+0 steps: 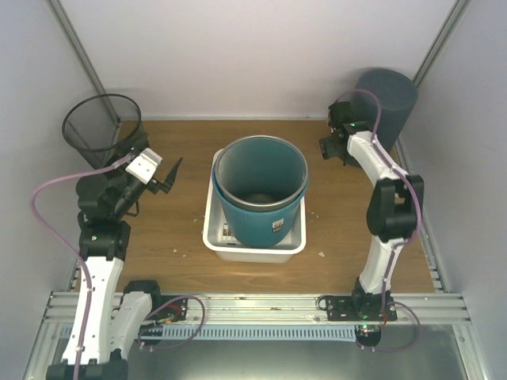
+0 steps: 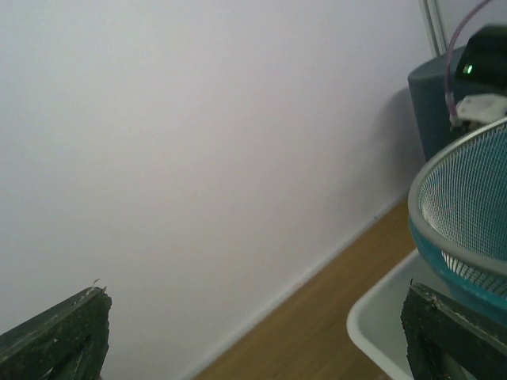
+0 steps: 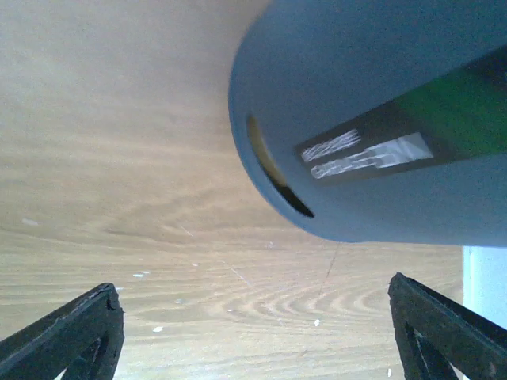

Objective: Turn the large container upside down

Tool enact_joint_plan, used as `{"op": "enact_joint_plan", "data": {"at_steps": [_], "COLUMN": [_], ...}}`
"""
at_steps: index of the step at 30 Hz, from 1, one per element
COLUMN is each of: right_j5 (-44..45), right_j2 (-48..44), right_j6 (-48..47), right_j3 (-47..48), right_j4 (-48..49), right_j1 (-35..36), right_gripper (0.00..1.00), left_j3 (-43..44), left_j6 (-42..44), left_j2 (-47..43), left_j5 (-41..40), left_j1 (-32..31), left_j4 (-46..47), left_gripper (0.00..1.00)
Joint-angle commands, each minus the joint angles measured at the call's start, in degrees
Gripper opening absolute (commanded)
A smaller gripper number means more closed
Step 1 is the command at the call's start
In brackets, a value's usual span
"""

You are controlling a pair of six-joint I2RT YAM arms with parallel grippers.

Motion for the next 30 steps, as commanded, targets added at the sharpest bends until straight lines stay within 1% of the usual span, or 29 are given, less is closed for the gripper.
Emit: {"op": "enact_joint_plan", "data": {"at_steps": [1, 3, 6, 9, 11, 14, 15, 17, 21, 24, 27, 30], "right_j5": [-6.26, -7.44, -9.02, -11.42, -13.69, -18.37, -19.70, -22.72, -24.63, -24.68, -22.97, -21.43], "right_j2": [-10.04, -13.37, -17.71, -20.63, -21.75, -21.70, -22.60, -23.82, -24.46, -24.20, -23.88, -23.97], "right_j6": [6.96, 7.96, 8.48, 8.22, 7.59, 6.65, 6.70, 7.31, 8.85, 10.21, 11.76, 13.01], "right_j3": [0.05, 0.51, 2.77, 7.94, 12.44, 19.94, 20.28, 21.28, 22.40, 22.03, 21.64, 21.50], "right_j4": [-3.99, -6.17, -9.61, -14.27, -17.65, -22.59, -22.44, -23.41, -25.84, -27.39, -28.57, -29.62], "right_j1": [1.04, 1.31, 1.29, 1.48, 1.61, 2.39, 3.07, 4.66, 9.42, 14.13, 19.13, 21.63], "right_gripper": [0.92, 0.93, 0.91, 0.86, 0.81, 0.72, 0.68, 0.63, 0.57, 0.52, 0.50, 0.46], "left_j3": [6.24, 10.65, 18.52, 25.36, 28.17, 30.02, 31.15, 33.84, 37.01, 36.75, 35.00, 33.31], "left_j6": [2.60, 1.24, 1.22, 0.37, 0.21, 0.44, 0.80, 1.97, 1.89, 1.48, 1.48, 1.55], "left_j2": [-1.51, -0.29, 3.89, 8.20, 10.20, 11.80, 12.40, 14.80, 18.45, 18.87, 17.63, 16.00], "left_j5": [-0.26, 3.64, 14.17, 18.58, 18.98, 20.03, 20.75, 21.55, 20.87, 20.72, 19.62, 17.83], "left_j1": [0.20, 0.22, 0.22, 0.18, 0.20, 0.14, -0.08, -0.71, -1.97, -2.47, -4.82, -5.82], "left_j4": [-6.96, -10.58, -19.19, -25.91, -28.12, -29.32, -30.24, -33.55, -38.47, -38.73, -37.11, -35.30], "left_gripper": [0.99, 0.99, 0.99, 0.99, 0.99, 0.99, 0.99, 0.99, 0.99, 0.99, 0.99, 0.99]}}
